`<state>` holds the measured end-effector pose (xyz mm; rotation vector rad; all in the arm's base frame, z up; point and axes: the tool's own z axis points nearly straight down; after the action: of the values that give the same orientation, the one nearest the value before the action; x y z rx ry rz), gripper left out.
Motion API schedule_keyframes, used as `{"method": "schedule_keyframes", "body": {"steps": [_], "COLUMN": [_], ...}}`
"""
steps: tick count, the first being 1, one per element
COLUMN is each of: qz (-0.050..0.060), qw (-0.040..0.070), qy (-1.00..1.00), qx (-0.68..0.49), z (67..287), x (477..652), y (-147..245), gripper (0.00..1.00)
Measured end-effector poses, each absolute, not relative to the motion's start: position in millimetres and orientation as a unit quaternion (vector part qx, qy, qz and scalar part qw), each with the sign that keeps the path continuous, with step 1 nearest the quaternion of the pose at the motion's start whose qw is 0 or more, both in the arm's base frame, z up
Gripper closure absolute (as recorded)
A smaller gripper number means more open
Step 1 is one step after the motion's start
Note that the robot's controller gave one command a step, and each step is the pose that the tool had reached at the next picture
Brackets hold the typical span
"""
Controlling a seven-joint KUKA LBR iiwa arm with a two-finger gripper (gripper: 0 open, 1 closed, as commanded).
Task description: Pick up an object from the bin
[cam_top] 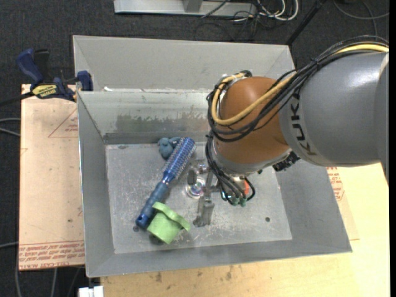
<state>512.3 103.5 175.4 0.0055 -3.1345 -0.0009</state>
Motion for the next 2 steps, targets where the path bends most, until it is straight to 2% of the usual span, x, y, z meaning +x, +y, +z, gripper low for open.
{"method": "schedule_keyframes", "body": {"steps": [1,2], "qz": [0.000,-0.001], "qw": [0.003,0.000], "qy": [-0.999,-0.999], "qx": [-0.053,-0.055], "z": [65.6,70.1], "x": [513.9,516.5], "y": [140.1,139.1], "gripper": [0.00,1.00]}}
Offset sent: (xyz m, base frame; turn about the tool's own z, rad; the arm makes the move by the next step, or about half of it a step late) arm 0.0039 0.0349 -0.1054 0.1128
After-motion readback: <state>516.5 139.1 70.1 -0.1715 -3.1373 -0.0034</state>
